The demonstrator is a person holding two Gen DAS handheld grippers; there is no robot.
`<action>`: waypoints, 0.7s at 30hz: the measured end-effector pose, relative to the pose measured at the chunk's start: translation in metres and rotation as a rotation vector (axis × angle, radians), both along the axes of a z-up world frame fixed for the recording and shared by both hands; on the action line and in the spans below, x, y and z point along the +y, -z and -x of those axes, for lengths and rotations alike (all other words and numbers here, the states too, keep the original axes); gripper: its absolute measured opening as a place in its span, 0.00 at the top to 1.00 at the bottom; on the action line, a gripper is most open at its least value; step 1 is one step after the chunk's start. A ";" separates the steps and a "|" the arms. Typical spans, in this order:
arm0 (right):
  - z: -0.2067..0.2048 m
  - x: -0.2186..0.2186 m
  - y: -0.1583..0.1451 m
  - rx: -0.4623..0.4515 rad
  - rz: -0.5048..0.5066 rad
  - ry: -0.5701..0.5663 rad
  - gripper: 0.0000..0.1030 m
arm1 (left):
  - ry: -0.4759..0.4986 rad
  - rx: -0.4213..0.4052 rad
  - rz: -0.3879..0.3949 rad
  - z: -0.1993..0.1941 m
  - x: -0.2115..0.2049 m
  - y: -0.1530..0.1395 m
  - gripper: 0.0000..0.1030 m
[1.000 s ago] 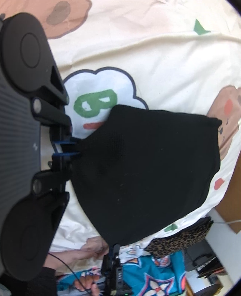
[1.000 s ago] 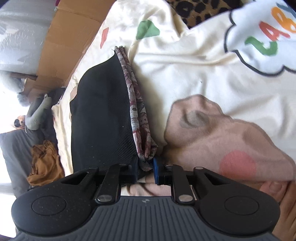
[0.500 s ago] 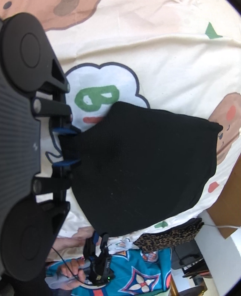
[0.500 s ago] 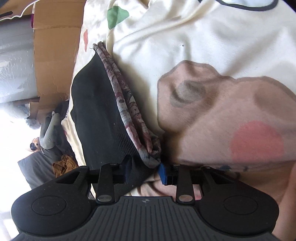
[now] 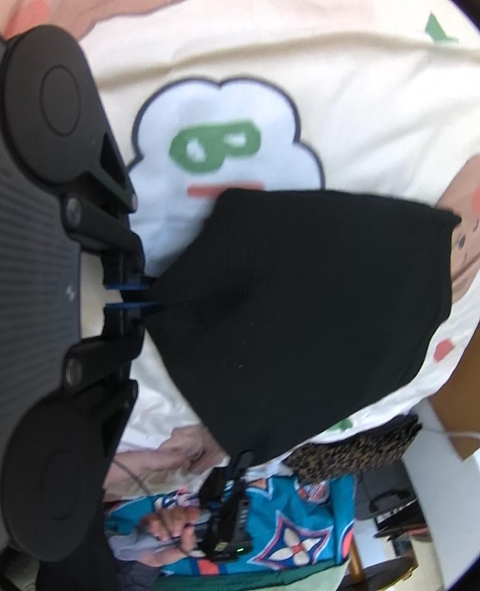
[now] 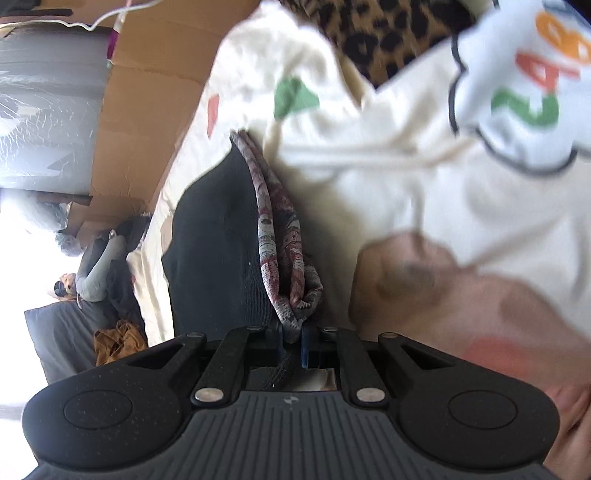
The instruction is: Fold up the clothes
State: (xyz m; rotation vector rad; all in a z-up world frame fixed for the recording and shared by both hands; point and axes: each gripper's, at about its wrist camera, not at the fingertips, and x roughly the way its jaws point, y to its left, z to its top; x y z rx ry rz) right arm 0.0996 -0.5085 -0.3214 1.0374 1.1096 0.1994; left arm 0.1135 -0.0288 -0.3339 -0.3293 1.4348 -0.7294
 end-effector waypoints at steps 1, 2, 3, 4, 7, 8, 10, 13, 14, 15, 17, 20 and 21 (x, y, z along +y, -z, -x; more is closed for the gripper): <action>-0.003 -0.003 -0.002 -0.006 0.011 0.003 0.93 | 0.014 0.006 0.010 0.002 -0.004 0.000 0.94; -0.006 -0.007 -0.005 -0.012 0.021 0.006 0.93 | 0.028 0.010 0.020 0.003 -0.009 -0.001 0.94; -0.009 -0.010 -0.007 -0.019 0.031 0.010 0.93 | 0.042 0.014 0.031 0.005 -0.014 -0.001 0.94; -0.012 -0.014 -0.009 -0.025 0.040 0.013 0.94 | 0.057 0.019 0.044 0.006 -0.018 -0.002 0.94; -0.022 -0.023 -0.015 -0.047 0.072 0.018 0.94 | 0.099 0.029 0.066 0.010 -0.035 -0.003 0.94; -0.027 -0.027 -0.016 -0.053 0.082 0.021 0.94 | 0.114 0.032 0.072 0.011 -0.039 -0.004 0.94; -0.034 -0.031 -0.017 -0.063 0.098 0.029 0.94 | 0.149 0.039 0.082 0.014 -0.045 -0.006 0.94; -0.046 -0.038 -0.017 -0.078 0.120 0.043 0.94 | 0.209 0.044 0.091 0.019 -0.052 -0.012 0.94; -0.050 -0.040 -0.017 -0.080 0.126 0.049 0.94 | 0.226 0.045 0.090 0.020 -0.055 -0.014 0.98; -0.054 -0.042 -0.018 -0.084 0.133 0.053 0.94 | 0.243 0.048 0.088 0.020 -0.056 -0.015 1.00; -0.062 -0.045 -0.019 -0.093 0.148 0.054 0.94 | 0.266 0.047 0.077 0.021 -0.056 -0.018 1.00; -0.072 -0.048 -0.021 -0.108 0.167 0.054 0.94 | 0.258 0.043 0.068 0.015 -0.054 -0.026 1.00; -0.075 -0.049 -0.022 -0.111 0.170 0.057 0.94 | 0.247 0.028 0.062 0.010 -0.054 -0.031 0.99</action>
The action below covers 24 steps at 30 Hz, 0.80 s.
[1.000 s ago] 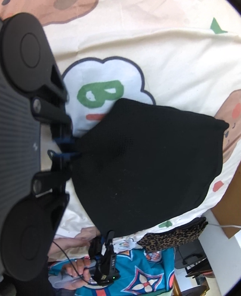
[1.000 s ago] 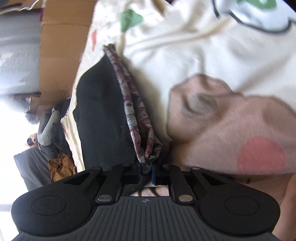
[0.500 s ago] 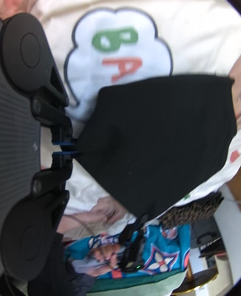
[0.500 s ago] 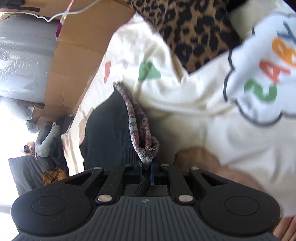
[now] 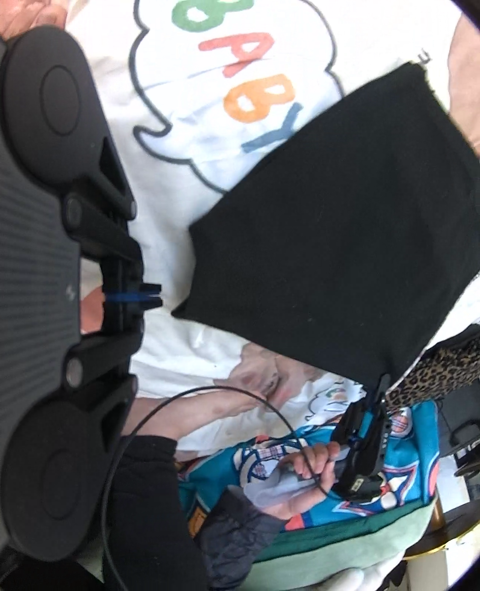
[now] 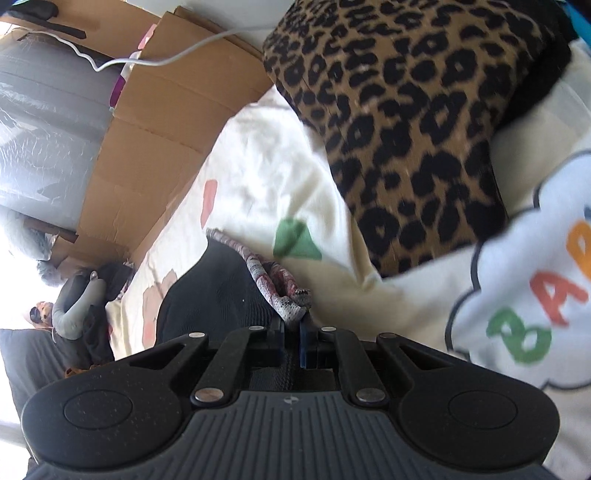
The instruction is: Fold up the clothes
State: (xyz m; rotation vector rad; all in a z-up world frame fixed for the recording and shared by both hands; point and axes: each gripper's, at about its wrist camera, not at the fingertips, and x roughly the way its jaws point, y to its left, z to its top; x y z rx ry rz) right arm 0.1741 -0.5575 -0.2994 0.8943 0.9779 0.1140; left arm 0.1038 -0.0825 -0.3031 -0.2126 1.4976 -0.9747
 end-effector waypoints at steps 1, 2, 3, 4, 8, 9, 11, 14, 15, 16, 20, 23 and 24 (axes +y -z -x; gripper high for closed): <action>-0.003 -0.001 0.000 -0.002 0.003 0.005 0.94 | -0.012 -0.015 -0.004 -0.005 0.000 -0.005 0.99; -0.006 -0.003 -0.001 -0.004 0.007 0.011 0.94 | -0.022 -0.039 -0.008 -0.010 0.000 -0.010 0.96; -0.009 -0.004 -0.001 -0.006 0.010 0.015 0.94 | -0.035 -0.067 -0.012 -0.018 -0.002 -0.016 0.90; -0.011 -0.006 -0.003 -0.010 0.012 0.019 0.94 | -0.048 -0.095 -0.016 -0.026 -0.003 -0.021 0.86; -0.023 -0.014 -0.008 -0.025 0.028 0.027 0.95 | -0.079 -0.192 -0.038 -0.055 -0.014 -0.036 0.69; -0.027 -0.016 -0.010 -0.029 0.033 0.029 0.95 | -0.083 -0.218 -0.047 -0.063 -0.017 -0.039 0.64; -0.034 -0.019 -0.012 -0.032 0.043 0.030 0.95 | -0.078 -0.277 -0.078 -0.078 -0.025 -0.043 0.58; -0.044 -0.022 -0.013 -0.034 0.050 0.030 0.95 | -0.061 -0.349 -0.109 -0.106 -0.035 -0.048 0.51; -0.047 -0.023 -0.013 -0.035 0.053 0.029 0.95 | -0.054 -0.373 -0.117 -0.115 -0.040 -0.049 0.48; -0.050 -0.024 -0.013 -0.034 0.055 0.029 0.95 | -0.047 -0.397 -0.124 -0.123 -0.045 -0.051 0.46; -0.058 -0.028 -0.011 -0.020 0.059 0.023 0.94 | -0.022 -0.419 -0.101 -0.154 -0.068 -0.048 0.39; -0.061 -0.028 -0.009 -0.011 0.069 0.000 0.91 | -0.017 -0.418 -0.095 -0.174 -0.083 -0.036 0.32; -0.061 -0.028 -0.008 -0.010 0.069 -0.005 0.90 | -0.016 -0.412 -0.097 -0.180 -0.089 -0.031 0.32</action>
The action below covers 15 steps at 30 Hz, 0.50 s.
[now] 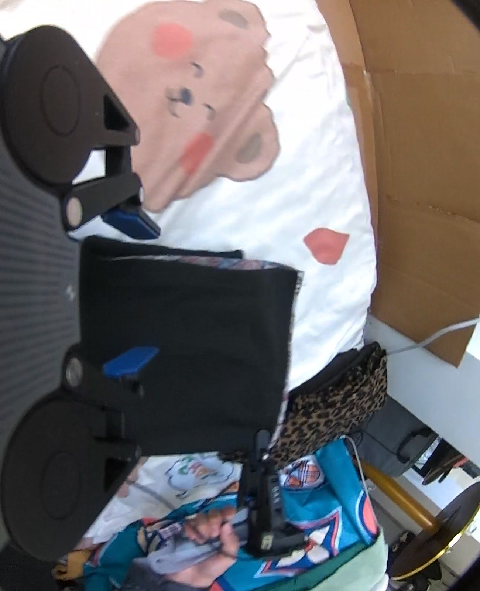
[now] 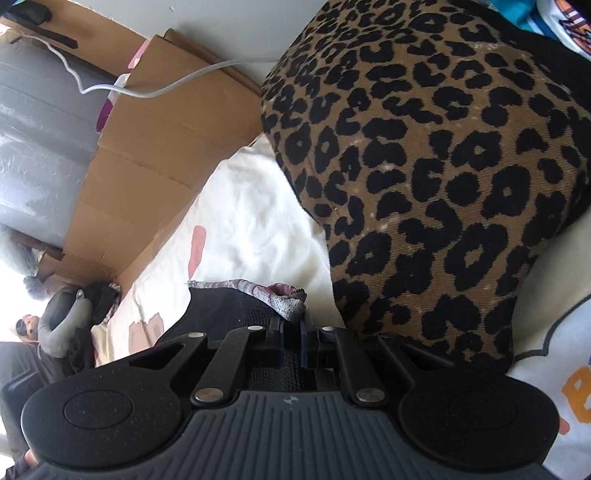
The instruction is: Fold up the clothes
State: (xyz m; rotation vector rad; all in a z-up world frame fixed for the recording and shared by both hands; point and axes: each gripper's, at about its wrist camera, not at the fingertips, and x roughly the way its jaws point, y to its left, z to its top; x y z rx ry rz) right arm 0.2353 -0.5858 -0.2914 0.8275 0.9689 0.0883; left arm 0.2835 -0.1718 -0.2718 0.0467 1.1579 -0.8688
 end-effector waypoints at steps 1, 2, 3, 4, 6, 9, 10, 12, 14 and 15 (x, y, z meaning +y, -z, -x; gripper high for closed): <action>0.000 0.000 0.000 0.003 0.004 -0.004 0.87 | 0.001 0.011 -0.003 -0.006 -0.007 0.005 0.32; 0.001 0.001 0.001 0.010 0.021 -0.005 0.81 | 0.005 0.018 -0.003 -0.012 -0.011 0.010 0.31; 0.001 0.002 0.001 0.017 0.038 -0.006 0.61 | 0.012 0.022 -0.001 -0.017 -0.014 0.014 0.28; 0.003 0.004 0.001 0.023 0.052 -0.007 0.50 | 0.012 0.026 -0.004 -0.022 -0.016 0.017 0.26; 0.010 0.006 0.000 0.024 0.060 -0.007 0.50 | 0.005 0.050 -0.009 -0.030 -0.020 0.025 0.25; 0.022 0.010 -0.001 0.025 0.070 -0.007 0.50 | -0.015 0.095 0.006 -0.041 -0.021 0.035 0.25; 0.028 0.011 0.001 0.028 0.062 -0.004 0.50 | -0.019 0.117 0.017 -0.044 -0.022 0.038 0.25; 0.040 0.013 0.004 0.036 0.046 0.003 0.50 | -0.016 0.151 0.041 -0.051 -0.022 0.044 0.25; 0.052 0.015 0.010 0.047 0.023 0.013 0.50 | -0.005 0.171 0.054 -0.058 -0.023 0.048 0.25; 0.058 0.016 0.014 0.052 0.007 0.017 0.50 | 0.006 0.170 0.051 -0.060 -0.024 0.050 0.25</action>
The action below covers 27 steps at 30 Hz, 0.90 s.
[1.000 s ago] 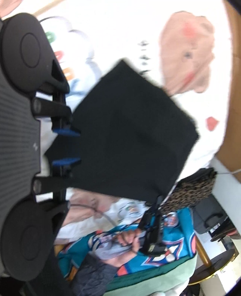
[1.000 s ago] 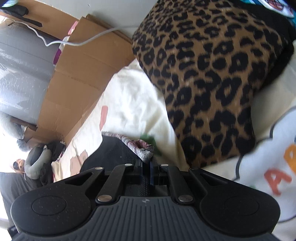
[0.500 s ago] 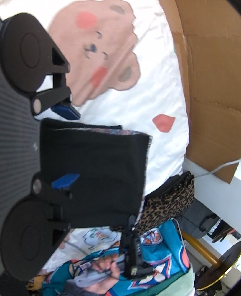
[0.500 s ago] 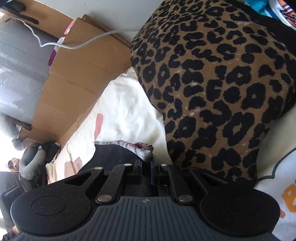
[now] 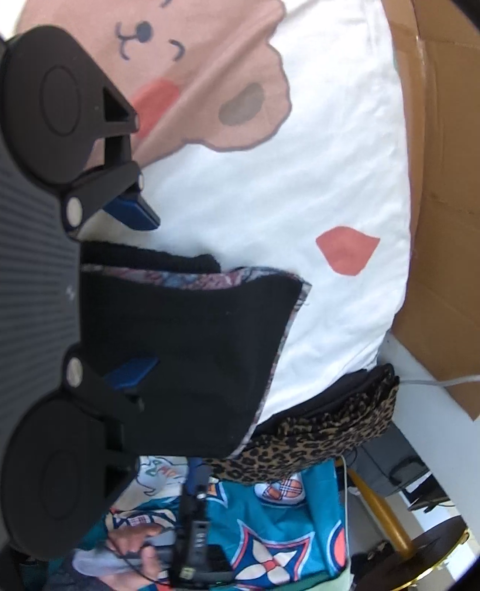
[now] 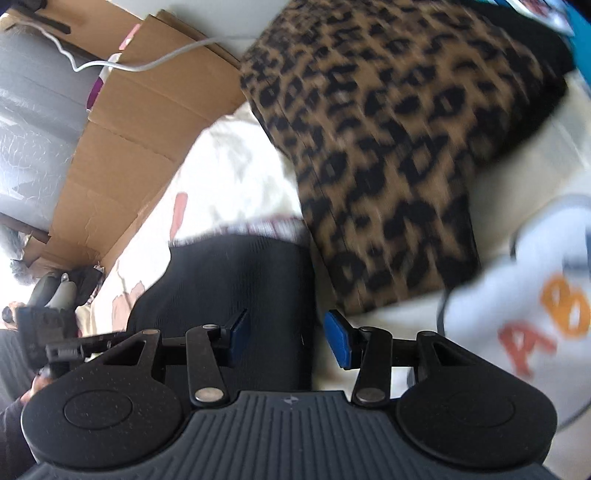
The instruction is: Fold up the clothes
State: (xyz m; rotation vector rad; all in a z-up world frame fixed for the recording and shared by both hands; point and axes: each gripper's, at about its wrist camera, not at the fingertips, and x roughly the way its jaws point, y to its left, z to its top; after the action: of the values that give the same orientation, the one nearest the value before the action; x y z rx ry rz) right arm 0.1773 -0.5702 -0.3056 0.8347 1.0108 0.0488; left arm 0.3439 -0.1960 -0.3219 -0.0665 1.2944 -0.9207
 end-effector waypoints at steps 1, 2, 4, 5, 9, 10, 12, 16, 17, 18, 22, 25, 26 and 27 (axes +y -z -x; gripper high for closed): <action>0.006 0.002 0.005 0.006 -0.019 0.000 0.50 | 0.008 0.012 0.000 -0.003 0.000 0.002 0.25; 0.012 0.003 0.010 0.011 -0.037 0.004 0.50 | 0.011 0.034 0.004 -0.007 0.000 0.004 0.25; 0.022 0.006 0.018 0.019 -0.074 0.013 0.50 | 0.019 0.071 0.014 -0.011 -0.002 0.007 0.25; 0.026 0.007 0.022 0.018 -0.096 0.016 0.50 | 0.025 0.082 0.016 -0.012 -0.003 0.010 0.23; 0.036 0.011 0.034 0.012 -0.173 0.033 0.50 | 0.036 0.104 0.038 -0.014 -0.006 0.020 0.17; 0.038 0.012 0.036 0.012 -0.188 0.034 0.50 | 0.040 0.108 0.049 -0.015 -0.006 0.021 0.15; 0.039 0.016 0.039 0.008 -0.204 0.022 0.50 | 0.052 0.117 0.072 -0.015 -0.008 0.023 0.06; 0.040 0.023 0.045 0.016 -0.210 0.020 0.66 | 0.069 0.136 0.103 -0.015 -0.010 0.025 0.05; 0.040 0.023 0.046 0.025 -0.209 0.023 0.74 | 0.070 0.140 0.106 -0.016 -0.010 0.025 0.10; 0.040 0.024 0.046 0.031 -0.207 0.026 0.90 | 0.073 0.146 0.106 -0.016 -0.009 0.025 0.21; 0.043 0.026 0.036 -0.009 -0.202 0.014 0.93 | 0.101 0.141 0.089 -0.020 -0.013 0.021 0.55; 0.050 0.024 0.029 -0.034 -0.224 0.025 0.93 | 0.123 0.132 0.086 -0.020 -0.015 0.014 0.60; 0.052 0.024 0.029 -0.038 -0.229 0.029 0.93 | 0.130 0.126 0.092 -0.020 -0.014 0.011 0.61; 0.052 0.025 0.030 -0.034 -0.229 0.029 0.90 | 0.136 0.121 0.097 -0.019 -0.014 0.009 0.59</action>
State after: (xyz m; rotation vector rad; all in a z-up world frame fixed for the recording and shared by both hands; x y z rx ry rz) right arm 0.1249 -0.5453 -0.3357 1.0538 0.9723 0.1554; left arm 0.3630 -0.2097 -0.3309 -0.1122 1.3789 -1.1102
